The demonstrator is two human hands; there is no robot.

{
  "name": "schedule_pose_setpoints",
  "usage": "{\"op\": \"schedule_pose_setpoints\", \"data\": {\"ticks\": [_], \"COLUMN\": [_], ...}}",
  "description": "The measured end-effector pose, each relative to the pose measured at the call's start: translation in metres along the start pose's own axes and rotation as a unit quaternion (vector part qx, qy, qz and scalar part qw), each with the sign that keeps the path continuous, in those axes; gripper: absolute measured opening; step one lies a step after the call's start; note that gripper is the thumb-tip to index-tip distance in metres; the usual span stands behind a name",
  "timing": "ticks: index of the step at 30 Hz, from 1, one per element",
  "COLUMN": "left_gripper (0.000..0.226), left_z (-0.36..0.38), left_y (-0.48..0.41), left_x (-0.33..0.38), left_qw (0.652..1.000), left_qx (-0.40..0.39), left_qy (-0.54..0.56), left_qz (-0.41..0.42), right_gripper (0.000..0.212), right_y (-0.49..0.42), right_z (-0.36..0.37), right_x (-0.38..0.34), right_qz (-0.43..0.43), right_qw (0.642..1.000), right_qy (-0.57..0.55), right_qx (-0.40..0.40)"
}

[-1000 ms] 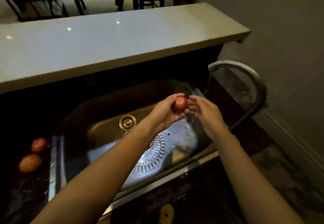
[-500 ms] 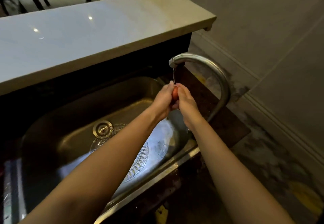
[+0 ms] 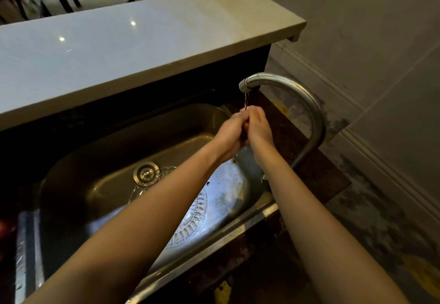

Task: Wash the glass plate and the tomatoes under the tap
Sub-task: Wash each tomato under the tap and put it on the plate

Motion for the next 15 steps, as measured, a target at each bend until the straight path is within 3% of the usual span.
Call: {"op": "schedule_pose_setpoints", "data": {"ticks": [3,5,8,10,13,15], "left_gripper": [0.042,0.04,0.032,0.028,0.038,0.04], "left_z": [-0.016,-0.012,0.004,0.001,-0.019,-0.016], "left_y": [0.002,0.003,0.008,0.008,0.007,0.006], "left_x": [0.008,0.006,0.0,0.005,0.012,0.009], "left_qw": [0.999,0.999,0.998,0.997,0.997,0.996], "left_qx": [0.039,0.025,-0.013,-0.003,0.075,0.079], "left_qy": [0.028,0.034,0.06,0.075,0.015,-0.042], "left_qz": [-0.008,-0.026,-0.03,-0.019,-0.013,-0.015], "right_gripper": [0.021,0.021,0.032,0.038,0.03,0.021], "right_y": [0.008,0.006,-0.003,-0.002,0.003,0.001], "right_z": [0.017,0.01,-0.006,-0.001,0.015,0.007], "right_x": [-0.006,-0.008,0.001,0.002,-0.008,-0.007], "right_qz": [-0.067,-0.073,0.035,0.057,-0.031,-0.03], "right_qw": [0.991,0.993,0.998,0.997,0.996,0.997], "right_qy": [0.065,0.063,-0.004,-0.017,0.053,0.068], "right_qx": [-0.099,-0.064,0.048,0.04,-0.06,-0.036]}}
Point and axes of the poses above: each hand's wrist, its own y-axis away from the middle knuckle, its own z-axis out of the palm, x = y × z, the point moved 10 cm from there along -y, towards the middle knuckle, and after that the axes turned 11 degrees about -z, right-handed, at the moved point
